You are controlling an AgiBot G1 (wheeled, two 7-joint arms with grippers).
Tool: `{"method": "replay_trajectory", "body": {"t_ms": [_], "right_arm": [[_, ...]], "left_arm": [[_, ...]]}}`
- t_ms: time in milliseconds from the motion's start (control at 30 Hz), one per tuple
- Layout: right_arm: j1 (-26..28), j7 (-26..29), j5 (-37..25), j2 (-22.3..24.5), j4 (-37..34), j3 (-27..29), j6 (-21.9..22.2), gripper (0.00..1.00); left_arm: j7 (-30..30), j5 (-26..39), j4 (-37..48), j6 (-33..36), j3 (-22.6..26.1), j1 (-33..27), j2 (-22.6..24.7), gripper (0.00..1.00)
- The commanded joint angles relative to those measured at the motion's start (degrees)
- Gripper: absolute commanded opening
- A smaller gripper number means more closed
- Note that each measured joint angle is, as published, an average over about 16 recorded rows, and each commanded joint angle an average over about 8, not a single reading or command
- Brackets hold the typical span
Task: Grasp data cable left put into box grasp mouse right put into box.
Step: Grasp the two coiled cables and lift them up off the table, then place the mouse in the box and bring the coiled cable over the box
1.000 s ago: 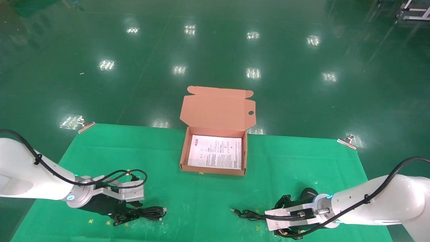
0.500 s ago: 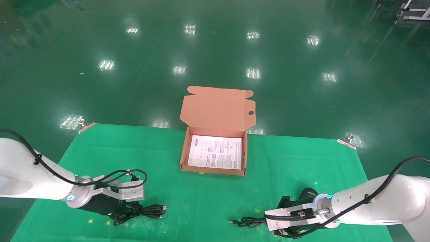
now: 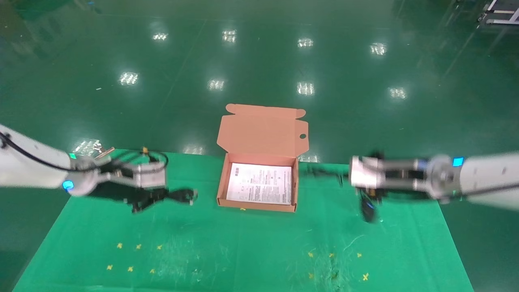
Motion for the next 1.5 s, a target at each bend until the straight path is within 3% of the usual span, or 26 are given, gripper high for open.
{"method": "replay_trajectory", "body": {"t_ms": [33,333,700,1067,1500], "right_arm": [[1.8,1.2,-0.1,0.2,1.6,0.9,0.8,0.0],[9.0,-0.2,1.9,-8.5,-2.1,2.6,5.0,0.0],[15.8,-6.4,5.1,-18.4,-14.8,4.0,9.9,0.0],[18.5,-9.8,6.8,-21.8,-19.8,4.5,10.6,0.0],[15.9,-10.8,6.9,-23.3,-22.4,2.6,11.0,0.0]], "left_arm": [[-1.0,0.3,-3.5,-0.2,-0.2,-1.1,-1.1,0.0],[-7.3,3.4,-15.5,-5.4,-0.8,-3.1,-1.3,0.0],[-9.7,5.2,-17.9,-9.7,-1.8,-5.8,0.4,0.0],[-9.7,5.2,-18.4,-9.8,-2.0,-6.4,0.1,0.0],[-14.3,9.2,-21.1,-7.1,-0.4,-4.0,-3.7,0.0]]}}
